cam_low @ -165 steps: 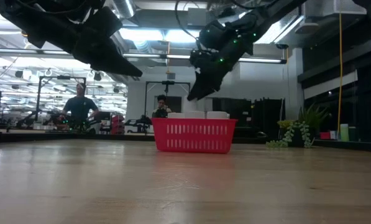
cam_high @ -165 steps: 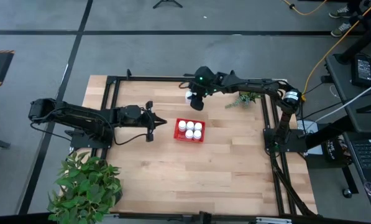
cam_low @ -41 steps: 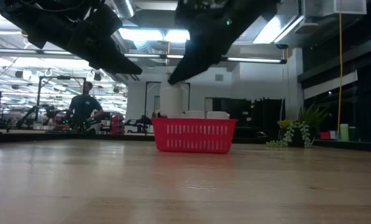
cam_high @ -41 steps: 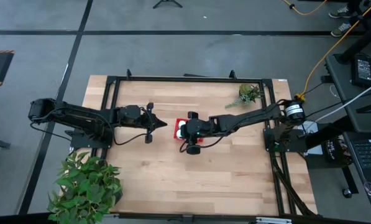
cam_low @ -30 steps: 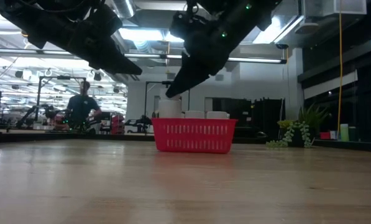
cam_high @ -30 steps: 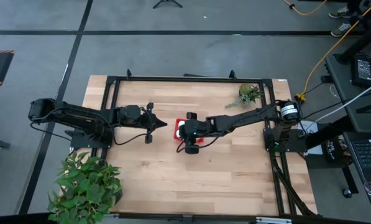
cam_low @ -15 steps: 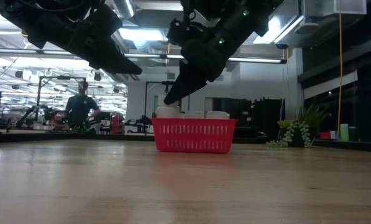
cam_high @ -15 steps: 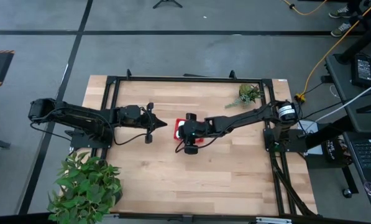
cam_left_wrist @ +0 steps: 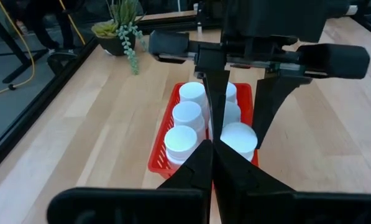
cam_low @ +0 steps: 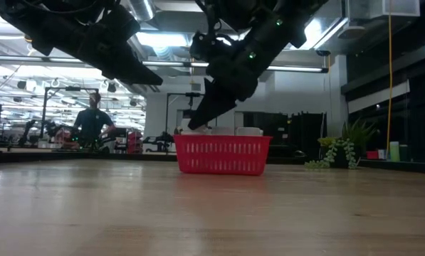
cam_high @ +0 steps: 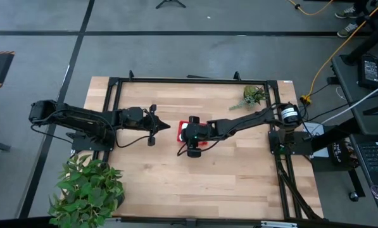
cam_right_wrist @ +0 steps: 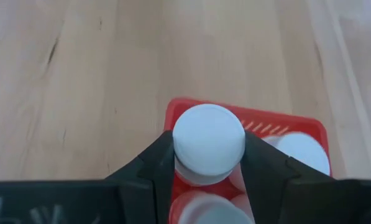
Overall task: Pick and place pill bottles into a basket
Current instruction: Put the white pill bottle into the red basket
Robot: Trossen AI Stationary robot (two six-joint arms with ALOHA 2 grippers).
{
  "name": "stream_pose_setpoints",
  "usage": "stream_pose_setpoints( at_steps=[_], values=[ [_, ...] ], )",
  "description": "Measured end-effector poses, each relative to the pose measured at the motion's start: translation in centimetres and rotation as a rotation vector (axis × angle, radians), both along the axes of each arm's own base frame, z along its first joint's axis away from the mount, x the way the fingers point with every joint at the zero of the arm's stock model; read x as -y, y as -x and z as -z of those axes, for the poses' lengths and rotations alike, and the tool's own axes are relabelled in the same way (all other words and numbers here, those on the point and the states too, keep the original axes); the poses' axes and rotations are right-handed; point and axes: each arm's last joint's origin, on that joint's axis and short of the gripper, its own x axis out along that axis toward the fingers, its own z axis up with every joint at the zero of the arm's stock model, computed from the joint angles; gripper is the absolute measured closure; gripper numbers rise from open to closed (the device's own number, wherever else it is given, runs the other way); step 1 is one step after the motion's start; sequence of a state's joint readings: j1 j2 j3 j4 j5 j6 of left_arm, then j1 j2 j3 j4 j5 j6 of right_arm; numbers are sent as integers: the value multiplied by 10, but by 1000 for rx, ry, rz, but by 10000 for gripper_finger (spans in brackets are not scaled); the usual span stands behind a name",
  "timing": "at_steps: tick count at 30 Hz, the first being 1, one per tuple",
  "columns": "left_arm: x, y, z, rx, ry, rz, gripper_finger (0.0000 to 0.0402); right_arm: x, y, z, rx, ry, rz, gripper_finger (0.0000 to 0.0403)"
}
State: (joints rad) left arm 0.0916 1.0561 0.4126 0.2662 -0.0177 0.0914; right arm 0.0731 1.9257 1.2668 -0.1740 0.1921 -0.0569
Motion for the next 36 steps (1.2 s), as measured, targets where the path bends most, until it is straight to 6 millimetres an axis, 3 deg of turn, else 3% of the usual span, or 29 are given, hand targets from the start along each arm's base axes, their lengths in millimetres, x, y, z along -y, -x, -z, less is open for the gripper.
stream_pose_setpoints(
  at_steps=[13, 24, 36],
  values=[
    [0, 0, 0, 0, 0, 0, 399, 2, -1, 4, -13, -1, 8, 254],
    [0, 0, 0, 0, 0, 0, 389, 2, 1, 5, -33, 1, 7, 207],
    [0, 0, 0, 0, 0, 0, 383, 2, 1, 3, -31, 4, 3, 202]
  ],
)
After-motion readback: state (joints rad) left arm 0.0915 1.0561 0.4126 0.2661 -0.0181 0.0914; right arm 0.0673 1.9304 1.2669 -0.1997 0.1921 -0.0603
